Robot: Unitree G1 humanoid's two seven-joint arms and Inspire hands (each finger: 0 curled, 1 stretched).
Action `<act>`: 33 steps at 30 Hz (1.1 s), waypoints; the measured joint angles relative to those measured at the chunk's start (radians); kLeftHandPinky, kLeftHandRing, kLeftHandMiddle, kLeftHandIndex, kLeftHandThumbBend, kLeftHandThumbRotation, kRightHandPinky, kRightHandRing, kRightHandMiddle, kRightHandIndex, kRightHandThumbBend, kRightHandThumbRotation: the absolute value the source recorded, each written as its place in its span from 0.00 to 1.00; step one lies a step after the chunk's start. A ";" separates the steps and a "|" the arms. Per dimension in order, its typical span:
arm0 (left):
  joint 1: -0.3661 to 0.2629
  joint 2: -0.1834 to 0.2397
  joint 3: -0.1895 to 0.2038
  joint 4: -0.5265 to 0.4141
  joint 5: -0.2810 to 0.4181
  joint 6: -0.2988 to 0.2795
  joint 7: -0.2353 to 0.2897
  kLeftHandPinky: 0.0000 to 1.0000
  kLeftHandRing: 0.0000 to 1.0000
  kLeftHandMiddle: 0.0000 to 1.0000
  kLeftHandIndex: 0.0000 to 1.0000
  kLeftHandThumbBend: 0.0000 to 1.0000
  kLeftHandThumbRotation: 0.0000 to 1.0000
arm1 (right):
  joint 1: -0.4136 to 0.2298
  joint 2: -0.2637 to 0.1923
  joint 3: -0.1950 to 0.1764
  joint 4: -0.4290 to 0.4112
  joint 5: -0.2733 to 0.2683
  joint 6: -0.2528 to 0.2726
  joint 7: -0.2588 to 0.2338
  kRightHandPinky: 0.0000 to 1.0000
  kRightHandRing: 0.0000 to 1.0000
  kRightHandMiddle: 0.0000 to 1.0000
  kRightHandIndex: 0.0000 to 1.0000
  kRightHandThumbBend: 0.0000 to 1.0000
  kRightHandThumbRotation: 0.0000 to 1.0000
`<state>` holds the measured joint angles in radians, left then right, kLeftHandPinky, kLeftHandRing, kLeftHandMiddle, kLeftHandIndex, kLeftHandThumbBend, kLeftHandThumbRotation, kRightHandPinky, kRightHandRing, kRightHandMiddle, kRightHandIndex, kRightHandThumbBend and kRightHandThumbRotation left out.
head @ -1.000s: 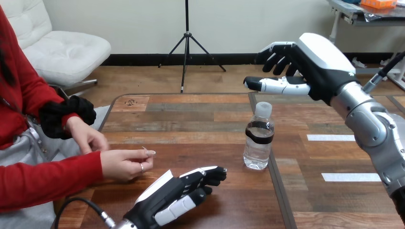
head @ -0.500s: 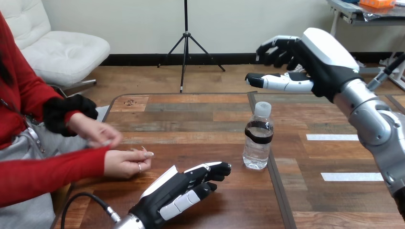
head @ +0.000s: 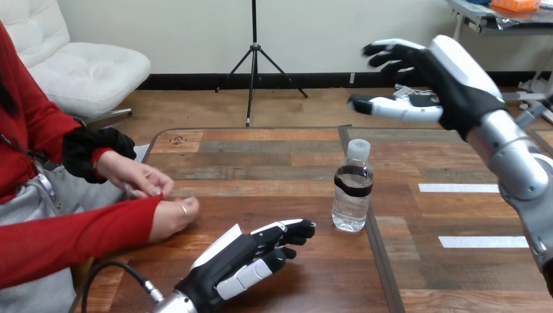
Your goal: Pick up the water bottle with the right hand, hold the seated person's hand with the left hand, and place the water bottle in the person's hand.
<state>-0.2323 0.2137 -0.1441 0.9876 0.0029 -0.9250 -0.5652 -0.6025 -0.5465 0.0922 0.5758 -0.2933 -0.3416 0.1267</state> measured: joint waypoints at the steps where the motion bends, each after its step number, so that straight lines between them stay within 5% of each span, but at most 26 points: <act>1: 0.000 0.000 0.002 0.000 -0.001 -0.001 -0.002 0.83 0.88 0.87 0.85 1.00 0.99 | 0.000 0.001 -0.003 0.012 0.007 -0.006 -0.003 0.78 0.85 0.86 0.88 1.00 0.68; 10: 0.002 0.016 0.019 -0.002 -0.002 -0.013 -0.006 0.83 0.87 0.86 0.85 1.00 1.00 | 0.000 0.033 -0.028 0.128 0.046 -0.040 -0.055 0.75 0.85 0.88 0.91 1.00 0.67; 33: 0.085 0.085 0.052 -0.129 -0.073 -0.028 -0.059 0.85 0.89 0.86 0.85 1.00 1.00 | 0.001 0.135 -0.028 0.341 0.051 -0.129 -0.151 0.90 0.93 0.93 0.96 1.00 0.63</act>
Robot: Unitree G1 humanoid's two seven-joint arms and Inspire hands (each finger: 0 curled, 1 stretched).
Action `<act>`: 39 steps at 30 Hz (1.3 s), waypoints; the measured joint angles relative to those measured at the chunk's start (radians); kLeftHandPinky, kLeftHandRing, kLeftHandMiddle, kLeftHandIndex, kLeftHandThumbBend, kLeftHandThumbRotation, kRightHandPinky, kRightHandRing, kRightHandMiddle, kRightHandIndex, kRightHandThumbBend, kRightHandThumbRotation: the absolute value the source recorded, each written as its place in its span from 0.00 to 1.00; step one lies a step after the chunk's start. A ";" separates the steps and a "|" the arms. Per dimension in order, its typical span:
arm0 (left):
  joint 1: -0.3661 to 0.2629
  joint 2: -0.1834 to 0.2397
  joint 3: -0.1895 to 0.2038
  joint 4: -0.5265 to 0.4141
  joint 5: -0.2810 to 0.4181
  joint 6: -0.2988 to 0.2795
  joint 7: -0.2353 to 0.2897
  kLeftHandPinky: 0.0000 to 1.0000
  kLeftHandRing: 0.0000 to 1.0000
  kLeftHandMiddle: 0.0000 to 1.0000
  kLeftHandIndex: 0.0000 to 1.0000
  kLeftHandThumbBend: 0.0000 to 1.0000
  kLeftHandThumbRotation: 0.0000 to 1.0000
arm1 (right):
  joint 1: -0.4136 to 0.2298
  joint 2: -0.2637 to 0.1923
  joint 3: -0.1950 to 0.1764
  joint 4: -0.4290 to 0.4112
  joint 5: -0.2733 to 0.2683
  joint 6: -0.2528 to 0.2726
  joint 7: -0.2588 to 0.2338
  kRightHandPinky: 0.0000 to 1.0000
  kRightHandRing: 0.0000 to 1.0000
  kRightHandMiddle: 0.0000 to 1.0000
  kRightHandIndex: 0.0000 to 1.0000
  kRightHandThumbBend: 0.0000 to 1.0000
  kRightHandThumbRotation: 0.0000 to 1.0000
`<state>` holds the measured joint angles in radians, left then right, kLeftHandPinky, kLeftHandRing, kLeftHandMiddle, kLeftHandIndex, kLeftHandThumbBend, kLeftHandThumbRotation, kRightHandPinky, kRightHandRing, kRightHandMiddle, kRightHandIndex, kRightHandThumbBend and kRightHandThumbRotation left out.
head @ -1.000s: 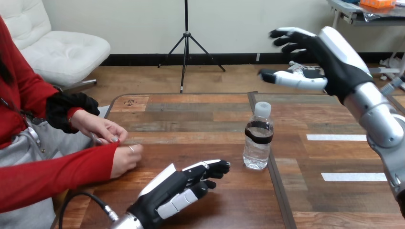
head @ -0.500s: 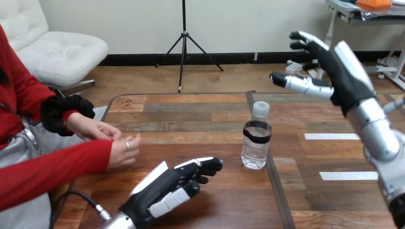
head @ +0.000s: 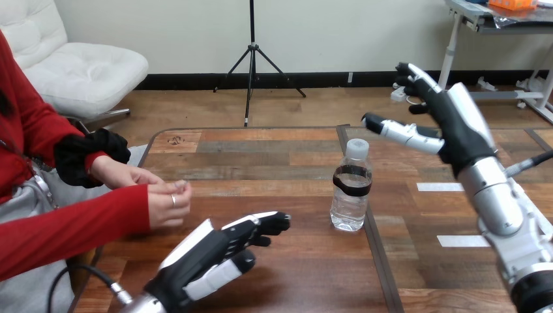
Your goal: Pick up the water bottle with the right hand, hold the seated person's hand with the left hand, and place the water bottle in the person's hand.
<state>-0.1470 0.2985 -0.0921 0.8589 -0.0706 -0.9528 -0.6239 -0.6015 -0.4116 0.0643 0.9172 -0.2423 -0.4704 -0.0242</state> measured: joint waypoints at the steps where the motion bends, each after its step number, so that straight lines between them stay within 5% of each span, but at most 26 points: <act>1: 0.004 0.003 0.001 -0.006 -0.001 0.000 -0.001 0.85 0.89 0.86 0.85 1.00 1.00 | 0.000 0.004 0.000 0.004 0.001 -0.002 -0.001 0.90 0.94 0.93 0.96 1.00 0.63; 14: 0.050 0.026 0.026 -0.070 -0.003 0.002 -0.002 0.82 0.88 0.87 0.86 1.00 1.00 | 0.000 0.046 -0.001 0.094 0.010 -0.065 -0.019 0.91 0.94 0.93 0.96 1.00 0.61; 39: 0.061 0.039 0.038 -0.079 -0.040 -0.033 -0.022 0.81 0.87 0.87 0.86 1.00 1.00 | 0.001 0.108 -0.009 0.211 0.037 -0.087 -0.033 0.91 0.93 0.93 0.96 1.00 0.61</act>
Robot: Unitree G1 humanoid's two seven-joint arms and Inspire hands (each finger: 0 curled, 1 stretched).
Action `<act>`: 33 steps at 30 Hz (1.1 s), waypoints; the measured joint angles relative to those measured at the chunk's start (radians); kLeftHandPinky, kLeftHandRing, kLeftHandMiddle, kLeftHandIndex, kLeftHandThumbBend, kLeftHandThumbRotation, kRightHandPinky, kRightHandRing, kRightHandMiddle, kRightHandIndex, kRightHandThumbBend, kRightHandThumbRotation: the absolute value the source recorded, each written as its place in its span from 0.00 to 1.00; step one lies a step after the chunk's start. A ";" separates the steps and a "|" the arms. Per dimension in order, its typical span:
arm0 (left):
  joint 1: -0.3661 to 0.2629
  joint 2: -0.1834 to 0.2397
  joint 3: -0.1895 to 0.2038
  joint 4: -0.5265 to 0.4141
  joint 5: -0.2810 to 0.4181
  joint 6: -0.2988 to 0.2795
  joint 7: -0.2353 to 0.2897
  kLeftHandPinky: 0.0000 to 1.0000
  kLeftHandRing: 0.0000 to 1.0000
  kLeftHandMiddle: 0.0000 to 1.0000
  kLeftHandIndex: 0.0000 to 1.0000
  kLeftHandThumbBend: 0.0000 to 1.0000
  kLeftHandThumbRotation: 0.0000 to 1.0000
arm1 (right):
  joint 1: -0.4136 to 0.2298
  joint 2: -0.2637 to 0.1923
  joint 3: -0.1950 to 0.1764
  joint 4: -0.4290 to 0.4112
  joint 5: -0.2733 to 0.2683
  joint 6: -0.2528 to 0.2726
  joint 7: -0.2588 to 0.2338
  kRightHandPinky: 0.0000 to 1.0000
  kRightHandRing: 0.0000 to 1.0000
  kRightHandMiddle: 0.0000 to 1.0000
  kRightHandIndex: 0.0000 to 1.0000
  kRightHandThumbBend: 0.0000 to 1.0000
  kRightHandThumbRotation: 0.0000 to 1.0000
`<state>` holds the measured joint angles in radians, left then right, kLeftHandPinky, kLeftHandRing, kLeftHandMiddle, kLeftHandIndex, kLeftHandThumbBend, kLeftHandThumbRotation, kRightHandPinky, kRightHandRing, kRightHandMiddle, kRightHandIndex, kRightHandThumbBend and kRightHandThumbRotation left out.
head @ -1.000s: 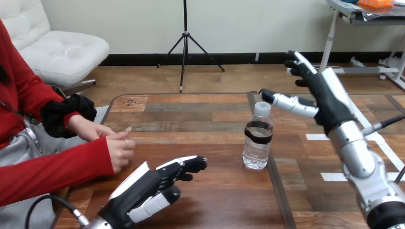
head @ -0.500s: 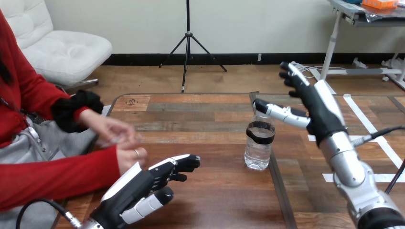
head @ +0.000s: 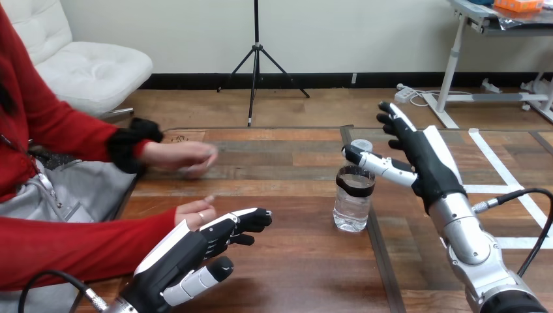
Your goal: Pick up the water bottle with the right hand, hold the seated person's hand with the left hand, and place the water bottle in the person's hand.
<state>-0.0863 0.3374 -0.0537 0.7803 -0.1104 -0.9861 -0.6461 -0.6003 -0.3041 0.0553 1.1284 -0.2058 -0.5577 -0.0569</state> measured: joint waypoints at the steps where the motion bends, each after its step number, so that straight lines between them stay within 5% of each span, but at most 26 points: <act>1: 0.000 0.000 0.000 0.000 0.000 0.000 0.000 0.81 0.87 0.87 0.86 1.00 1.00 | 0.000 0.001 0.000 0.002 0.000 -0.001 -0.001 0.91 0.93 0.93 0.96 1.00 0.61; 33: 0.000 0.010 0.022 0.000 -0.026 0.000 -0.032 0.82 0.86 0.88 0.86 0.95 1.00 | 0.002 0.025 0.004 0.048 -0.004 -0.011 -0.020 0.92 0.94 0.93 0.96 1.00 0.64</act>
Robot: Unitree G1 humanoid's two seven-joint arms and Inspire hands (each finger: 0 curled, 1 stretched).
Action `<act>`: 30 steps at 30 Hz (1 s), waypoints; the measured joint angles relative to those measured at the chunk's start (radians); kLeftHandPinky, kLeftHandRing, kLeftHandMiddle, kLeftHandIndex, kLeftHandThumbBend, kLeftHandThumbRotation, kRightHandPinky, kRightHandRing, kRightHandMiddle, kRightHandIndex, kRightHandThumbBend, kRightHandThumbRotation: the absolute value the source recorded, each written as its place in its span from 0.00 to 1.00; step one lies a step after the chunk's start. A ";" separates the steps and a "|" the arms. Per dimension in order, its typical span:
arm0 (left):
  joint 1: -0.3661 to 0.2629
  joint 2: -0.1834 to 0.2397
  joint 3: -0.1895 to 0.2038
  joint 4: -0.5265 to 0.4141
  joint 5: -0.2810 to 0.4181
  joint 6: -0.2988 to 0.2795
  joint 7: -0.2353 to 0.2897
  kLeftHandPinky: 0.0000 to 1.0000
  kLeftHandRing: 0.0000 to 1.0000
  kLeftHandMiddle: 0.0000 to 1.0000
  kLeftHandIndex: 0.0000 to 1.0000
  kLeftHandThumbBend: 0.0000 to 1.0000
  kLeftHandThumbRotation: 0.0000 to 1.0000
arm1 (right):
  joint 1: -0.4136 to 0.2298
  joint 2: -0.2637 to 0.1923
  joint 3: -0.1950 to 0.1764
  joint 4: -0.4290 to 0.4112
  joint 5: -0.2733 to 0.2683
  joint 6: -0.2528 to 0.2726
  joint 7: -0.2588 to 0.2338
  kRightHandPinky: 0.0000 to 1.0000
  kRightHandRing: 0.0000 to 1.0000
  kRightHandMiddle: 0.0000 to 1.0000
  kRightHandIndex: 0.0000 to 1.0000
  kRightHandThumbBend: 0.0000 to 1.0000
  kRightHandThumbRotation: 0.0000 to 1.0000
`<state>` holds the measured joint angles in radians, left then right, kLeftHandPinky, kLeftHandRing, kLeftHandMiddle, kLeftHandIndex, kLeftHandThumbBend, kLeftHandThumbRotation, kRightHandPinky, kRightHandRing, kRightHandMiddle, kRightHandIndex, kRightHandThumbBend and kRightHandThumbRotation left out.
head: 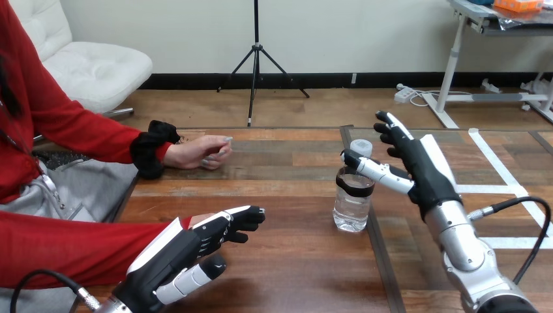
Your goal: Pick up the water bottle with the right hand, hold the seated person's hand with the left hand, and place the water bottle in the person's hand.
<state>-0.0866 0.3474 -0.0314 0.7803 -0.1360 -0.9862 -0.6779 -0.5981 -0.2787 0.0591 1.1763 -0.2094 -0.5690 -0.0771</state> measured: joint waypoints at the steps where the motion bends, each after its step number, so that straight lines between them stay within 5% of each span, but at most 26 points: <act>1: 0.000 0.000 0.000 0.000 -0.002 0.000 -0.002 0.82 0.86 0.88 0.86 0.95 1.00 | 0.000 0.002 0.000 0.003 0.000 0.000 0.000 0.92 0.94 0.93 0.96 1.00 0.64; 30: 0.010 -0.015 0.008 -0.026 -0.040 0.000 -0.013 0.81 0.84 0.86 0.85 0.97 1.00 | 0.009 0.032 -0.002 0.069 0.000 0.000 -0.023 0.86 0.90 0.91 0.95 1.00 0.64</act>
<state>-0.0764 0.3320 -0.0234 0.7543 -0.1757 -0.9860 -0.6913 -0.5894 -0.2464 0.0571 1.2450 -0.2093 -0.5690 -0.1004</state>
